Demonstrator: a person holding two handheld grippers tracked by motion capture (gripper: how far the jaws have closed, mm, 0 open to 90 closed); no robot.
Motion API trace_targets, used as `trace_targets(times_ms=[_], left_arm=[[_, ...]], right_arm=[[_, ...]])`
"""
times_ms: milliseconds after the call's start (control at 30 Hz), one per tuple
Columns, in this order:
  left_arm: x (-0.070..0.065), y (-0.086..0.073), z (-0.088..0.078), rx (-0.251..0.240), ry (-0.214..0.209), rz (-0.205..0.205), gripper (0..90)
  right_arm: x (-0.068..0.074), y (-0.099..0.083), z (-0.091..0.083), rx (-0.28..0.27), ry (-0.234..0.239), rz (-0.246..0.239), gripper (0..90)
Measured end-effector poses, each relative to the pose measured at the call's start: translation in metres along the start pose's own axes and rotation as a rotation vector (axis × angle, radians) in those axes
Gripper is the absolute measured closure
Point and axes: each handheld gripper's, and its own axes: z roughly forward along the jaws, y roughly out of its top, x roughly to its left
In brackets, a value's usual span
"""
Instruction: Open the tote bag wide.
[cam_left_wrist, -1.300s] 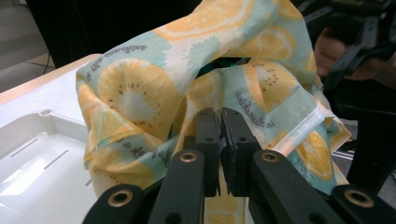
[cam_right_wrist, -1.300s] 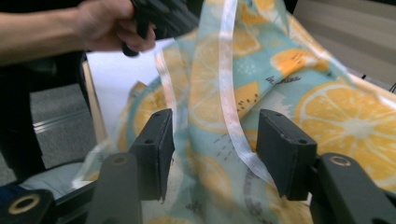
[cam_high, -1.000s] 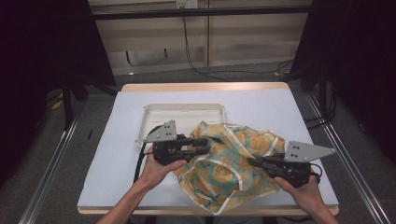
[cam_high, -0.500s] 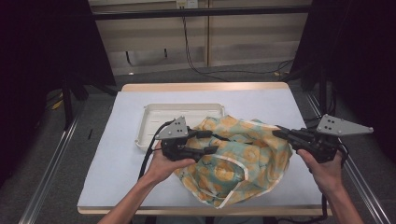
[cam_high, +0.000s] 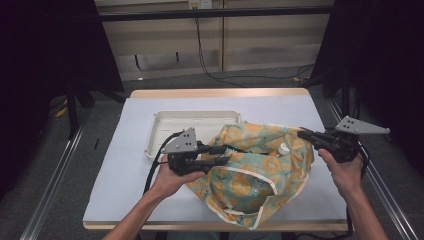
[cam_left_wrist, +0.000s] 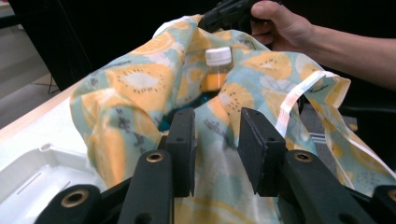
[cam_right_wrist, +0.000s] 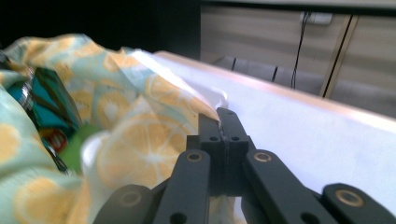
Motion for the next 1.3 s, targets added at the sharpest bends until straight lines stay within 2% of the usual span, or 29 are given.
trace_targets(times_ms=[67,100,133,200,333,433,467,500,533,700,767,833,867,900,933,967,1000,1033,1100,1167,1300], left_arm=[[0.001,-0.003,0.0,-0.001,-0.005,-0.009,67.5],[0.001,-0.003,0.0,-0.001,-0.005,-0.009,68.6],[0.002,-0.005,0.0,-0.002,-0.01,-0.013,70.0],[0.003,-0.007,0.0,0.007,-0.015,-0.016,73.5],[0.004,-0.011,-0.002,0.018,-0.017,-0.02,80.0],[0.006,-0.014,-0.005,0.033,-0.036,-0.025,89.7],[0.005,-0.015,-0.005,0.027,-0.04,-0.037,90.0],[0.005,-0.016,-0.006,0.046,-0.032,-0.039,90.0],[0.006,-0.017,-0.006,0.029,-0.043,-0.038,90.0],[0.007,-0.016,-0.011,0.008,-0.043,-0.054,89.7],[0.009,-0.015,-0.015,-0.007,-0.043,-0.055,87.0],[0.009,-0.013,-0.018,-0.013,-0.021,-0.058,84.8],[0.011,-0.012,-0.02,-0.038,-0.032,-0.065,83.2],[0.012,-0.012,-0.022,-0.044,-0.024,-0.073,81.0],[0.013,-0.011,-0.024,-0.052,-0.021,-0.071,79.6],[0.013,-0.01,-0.027,-0.054,-0.001,-0.074,77.8],[0.014,-0.009,-0.028,-0.07,-0.006,-0.08,74.4],[0.016,-0.007,-0.033,-0.089,0.006,-0.089,73.5],[0.016,-0.006,-0.035,-0.101,0.014,-0.091,70.8],[0.02,-0.004,-0.041,-0.119,0.04,-0.096,68.6],[0.024,-0.005,-0.043,-0.137,0.047,-0.103,59.7]], right_arm=[[-0.001,-0.017,0.009,0.059,0.005,0.016,89.9],[-0.001,-0.017,0.009,0.059,0.005,0.016,89.9],[0.0,-0.026,0.014,0.092,0.013,0.021,89.9],[0.001,-0.033,0.018,0.114,0.025,0.018,89.8],[0.003,-0.039,0.023,0.115,0.043,0.035,89.6],[0.004,-0.049,0.031,0.139,0.067,0.046,89.5],[0.005,-0.051,0.033,0.15,0.069,0.045,89.5],[0.007,-0.057,0.037,0.166,0.092,0.055,89.5],[0.008,-0.059,0.038,0.169,0.098,0.054,89.5],[0.012,-0.067,0.042,0.199,0.11,0.049,89.5],[0.017,-0.068,0.042,0.207,0.122,0.037,89.6],[0.023,-0.068,0.042,0.202,0.13,0.021,89.6],[0.025,-0.068,0.042,0.204,0.133,0.018,89.6],[0.027,-0.067,0.043,0.203,0.134,0.011,89.6],[0.028,-0.067,0.044,0.205,0.135,0.008,89.6],[0.029,-0.067,0.045,0.202,0.134,0.004,89.6],[0.029,-0.067,0.047,0.205,0.137,0.002,89.6],[0.03,-0.068,0.049,0.213,0.137,-0.003,89.7],[0.031,-0.068,0.05,0.214,0.136,-0.004,89.6],[0.034,-0.068,0.055,0.225,0.144,-0.021,89.6],[0.037,-0.068,0.055,0.213,0.138,-0.031,88.4]])
